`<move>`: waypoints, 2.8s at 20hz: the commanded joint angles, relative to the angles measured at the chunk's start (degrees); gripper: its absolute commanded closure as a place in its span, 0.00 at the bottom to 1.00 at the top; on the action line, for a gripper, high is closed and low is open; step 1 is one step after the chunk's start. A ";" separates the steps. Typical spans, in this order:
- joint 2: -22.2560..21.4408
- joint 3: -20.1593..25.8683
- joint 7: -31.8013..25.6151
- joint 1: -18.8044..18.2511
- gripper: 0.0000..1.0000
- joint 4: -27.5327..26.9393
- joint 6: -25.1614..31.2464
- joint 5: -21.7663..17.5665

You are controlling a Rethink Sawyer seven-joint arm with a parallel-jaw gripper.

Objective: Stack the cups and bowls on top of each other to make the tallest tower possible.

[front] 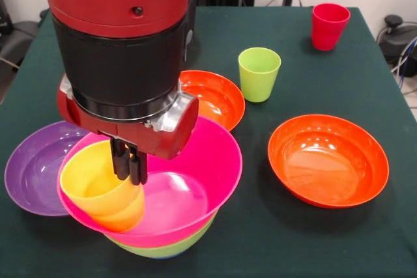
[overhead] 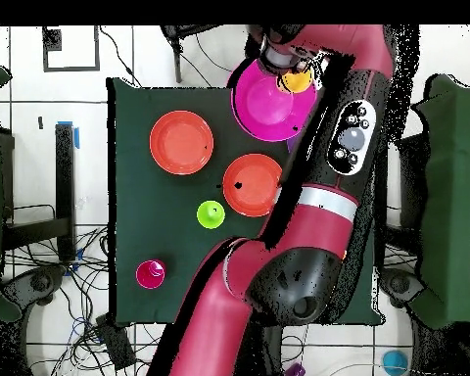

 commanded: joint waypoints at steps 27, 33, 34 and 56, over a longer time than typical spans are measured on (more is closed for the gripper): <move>0.54 -5.81 -19.87 -2.26 1.00 -0.51 -1.70 3.52; 0.62 -4.55 -19.43 -1.75 1.00 -0.43 -1.99 2.14; 0.57 -4.29 -19.25 -1.60 1.00 -0.38 -1.95 1.87; -6.12 20.33 -16.20 8.08 0.00 11.91 -1.18 -21.78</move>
